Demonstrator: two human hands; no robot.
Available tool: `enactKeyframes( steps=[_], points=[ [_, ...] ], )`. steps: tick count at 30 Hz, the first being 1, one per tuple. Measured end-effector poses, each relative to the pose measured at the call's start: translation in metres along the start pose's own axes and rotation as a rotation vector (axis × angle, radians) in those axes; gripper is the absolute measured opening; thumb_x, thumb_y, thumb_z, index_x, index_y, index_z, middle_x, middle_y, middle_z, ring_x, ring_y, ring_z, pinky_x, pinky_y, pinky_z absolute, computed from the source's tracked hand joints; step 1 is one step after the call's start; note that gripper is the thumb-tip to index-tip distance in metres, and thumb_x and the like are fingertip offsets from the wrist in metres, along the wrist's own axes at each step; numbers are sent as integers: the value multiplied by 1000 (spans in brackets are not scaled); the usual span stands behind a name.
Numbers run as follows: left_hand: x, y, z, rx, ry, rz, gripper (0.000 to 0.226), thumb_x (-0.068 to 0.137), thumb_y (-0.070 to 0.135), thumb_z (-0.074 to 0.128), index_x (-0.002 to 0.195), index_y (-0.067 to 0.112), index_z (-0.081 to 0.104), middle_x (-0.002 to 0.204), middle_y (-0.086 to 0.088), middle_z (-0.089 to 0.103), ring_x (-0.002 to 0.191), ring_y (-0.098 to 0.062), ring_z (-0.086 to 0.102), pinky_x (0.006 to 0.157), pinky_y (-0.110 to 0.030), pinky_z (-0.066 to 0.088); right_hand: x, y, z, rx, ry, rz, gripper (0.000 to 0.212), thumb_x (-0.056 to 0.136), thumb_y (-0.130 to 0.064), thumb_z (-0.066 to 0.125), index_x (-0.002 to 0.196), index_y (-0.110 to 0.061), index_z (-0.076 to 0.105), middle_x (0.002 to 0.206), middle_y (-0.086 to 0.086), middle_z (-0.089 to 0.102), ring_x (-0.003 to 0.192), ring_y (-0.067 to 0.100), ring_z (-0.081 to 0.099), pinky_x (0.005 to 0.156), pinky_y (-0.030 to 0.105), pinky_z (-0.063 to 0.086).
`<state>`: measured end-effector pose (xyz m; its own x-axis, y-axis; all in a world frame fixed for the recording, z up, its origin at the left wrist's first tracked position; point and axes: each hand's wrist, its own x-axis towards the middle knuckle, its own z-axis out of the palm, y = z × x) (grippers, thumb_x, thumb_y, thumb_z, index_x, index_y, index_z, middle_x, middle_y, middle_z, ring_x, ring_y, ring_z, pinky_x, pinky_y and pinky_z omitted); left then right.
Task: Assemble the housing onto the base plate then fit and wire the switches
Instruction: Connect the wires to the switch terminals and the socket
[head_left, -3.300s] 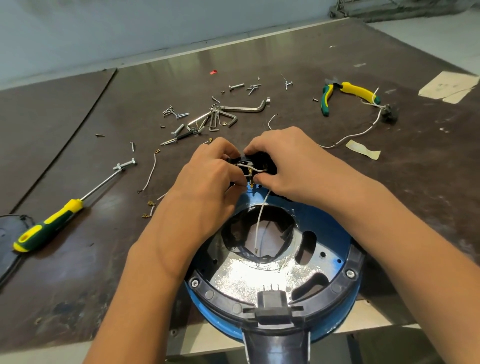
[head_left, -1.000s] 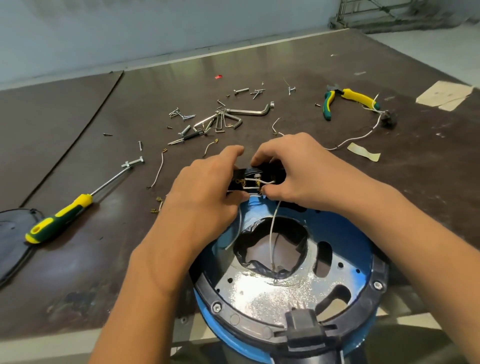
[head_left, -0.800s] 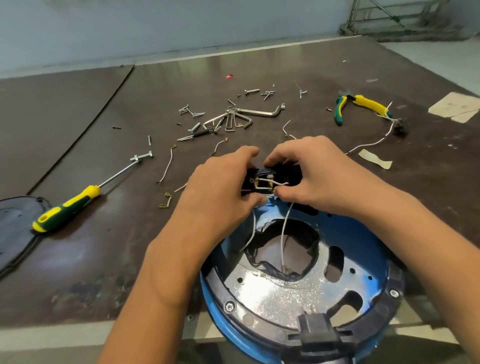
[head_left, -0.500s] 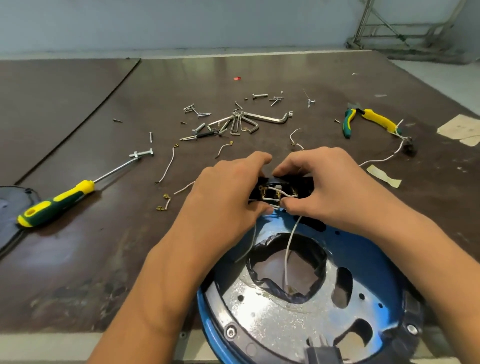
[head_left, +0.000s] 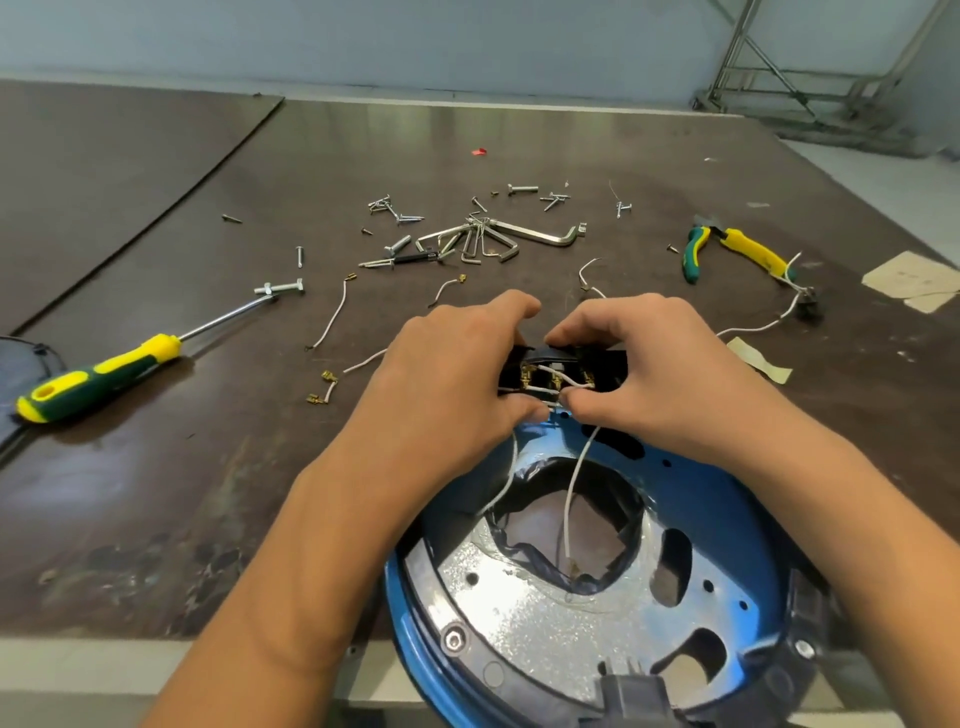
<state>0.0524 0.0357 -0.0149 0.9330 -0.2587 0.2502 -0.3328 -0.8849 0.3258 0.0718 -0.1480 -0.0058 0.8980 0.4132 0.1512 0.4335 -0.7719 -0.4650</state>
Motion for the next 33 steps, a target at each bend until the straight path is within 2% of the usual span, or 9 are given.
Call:
enactKeyframes(
  steps=[3, 6, 13, 23, 27, 31, 33],
  points=[
    [2, 1, 1, 42, -45, 1, 78, 73, 60, 75, 138, 30, 45, 124, 7, 66, 115, -18, 60, 91, -39, 49, 0, 1, -1, 13, -13, -22, 42, 73, -23, 80, 114, -31, 71, 102, -15, 72, 93, -4, 65, 83, 13, 52],
    [5, 1, 2, 98, -68, 30, 60, 78, 58, 71, 128, 31, 54, 119, 8, 64, 110, -17, 59, 88, -39, 50, 0, 2, -1, 12, 10, -31, 39, 74, -21, 80, 110, -33, 72, 97, -15, 73, 92, -2, 66, 83, 24, 55],
    [7, -2, 4, 102, -53, 41, 56, 79, 57, 71, 126, 33, 57, 117, 8, 65, 110, -17, 59, 88, -39, 50, 0, 5, 0, -4, 26, -47, 41, 74, -21, 81, 112, -33, 73, 88, -26, 66, 96, -14, 59, 74, -1, 42],
    [7, -2, 6, 94, 8, 41, 47, 79, 56, 70, 119, 34, 61, 109, 9, 68, 102, -19, 63, 81, -38, 52, 0, 1, 0, 4, 27, -25, 40, 71, -27, 77, 110, -32, 74, 87, -22, 67, 88, -12, 61, 71, -2, 41],
    [6, -2, 7, 112, 21, 47, 45, 79, 55, 70, 117, 34, 62, 105, 9, 68, 100, -20, 63, 78, -36, 51, 0, 1, 0, -6, 29, -14, 40, 73, -24, 79, 112, -31, 73, 89, -18, 69, 87, -10, 61, 71, -1, 42],
    [8, -1, 5, 103, -5, 38, 51, 77, 59, 71, 121, 34, 61, 109, 9, 67, 102, -18, 62, 80, -37, 52, -1, 2, 1, -30, 18, -19, 41, 76, -21, 79, 116, -30, 72, 93, -15, 70, 86, -3, 63, 71, -2, 42],
    [9, -1, 4, 103, -35, 31, 57, 75, 63, 71, 122, 33, 60, 110, 9, 67, 102, -17, 61, 81, -38, 52, -2, 1, 0, -33, 18, -30, 40, 77, -20, 78, 116, -30, 72, 95, -13, 72, 88, -1, 64, 73, 3, 46]
  ],
)
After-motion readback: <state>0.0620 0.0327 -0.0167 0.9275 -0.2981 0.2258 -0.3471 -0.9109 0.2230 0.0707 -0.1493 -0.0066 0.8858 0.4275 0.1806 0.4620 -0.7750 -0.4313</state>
